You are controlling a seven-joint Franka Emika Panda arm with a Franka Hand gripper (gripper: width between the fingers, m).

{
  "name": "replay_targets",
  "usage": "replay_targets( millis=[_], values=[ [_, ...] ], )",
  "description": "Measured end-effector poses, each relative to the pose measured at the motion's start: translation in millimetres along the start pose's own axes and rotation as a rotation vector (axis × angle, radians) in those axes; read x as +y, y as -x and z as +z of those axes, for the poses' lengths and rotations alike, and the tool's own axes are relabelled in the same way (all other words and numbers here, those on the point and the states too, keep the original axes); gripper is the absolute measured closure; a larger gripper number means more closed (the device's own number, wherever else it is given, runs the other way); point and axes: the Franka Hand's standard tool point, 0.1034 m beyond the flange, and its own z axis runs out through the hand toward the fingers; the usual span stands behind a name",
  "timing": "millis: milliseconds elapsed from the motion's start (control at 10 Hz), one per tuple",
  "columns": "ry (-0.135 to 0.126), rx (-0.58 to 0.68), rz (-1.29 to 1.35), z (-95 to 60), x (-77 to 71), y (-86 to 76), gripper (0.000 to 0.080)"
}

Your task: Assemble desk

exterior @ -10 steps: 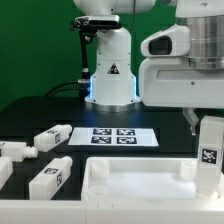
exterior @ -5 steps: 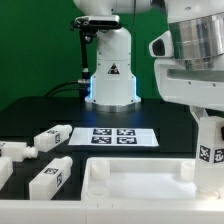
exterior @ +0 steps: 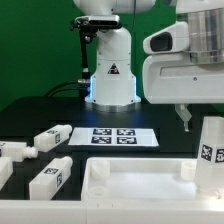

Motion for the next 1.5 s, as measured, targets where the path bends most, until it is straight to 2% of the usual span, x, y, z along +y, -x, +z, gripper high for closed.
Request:
replay_targets(
  millis=[100,200,300,400,500,700,800,900,1000,1200,1500],
  values=[
    [0.000,0.000,-0.103,0.0,0.5,-0.3,0.0152],
    [0.020,0.014,-0.228,0.0,1.2,-1.6,0.0152],
    [0.055,0.049,-0.476,-0.1,1.6,-6.0,0.0151],
    [0.066,0.065,-0.674,-1.0,4.3,-11.2,0.0151],
    [0.094,0.087,-0.803,-0.5,1.7,-12.4,0.0151],
    [0.089,0.096,-0.790,1.7,0.1,-10.9,0.0151],
    [0.088,0.096,-0.782,1.7,0.0,-10.9,0.0240],
    [0.086,0.097,-0.748,1.8,-0.3,-10.7,0.0423],
    [0.082,0.102,-0.642,1.5,1.4,-12.0,0.0510],
    [0.070,0.109,-0.452,1.2,3.1,-13.4,0.0510],
    [0.027,0.113,0.012,-0.2,5.3,-15.6,0.0510]
  ],
)
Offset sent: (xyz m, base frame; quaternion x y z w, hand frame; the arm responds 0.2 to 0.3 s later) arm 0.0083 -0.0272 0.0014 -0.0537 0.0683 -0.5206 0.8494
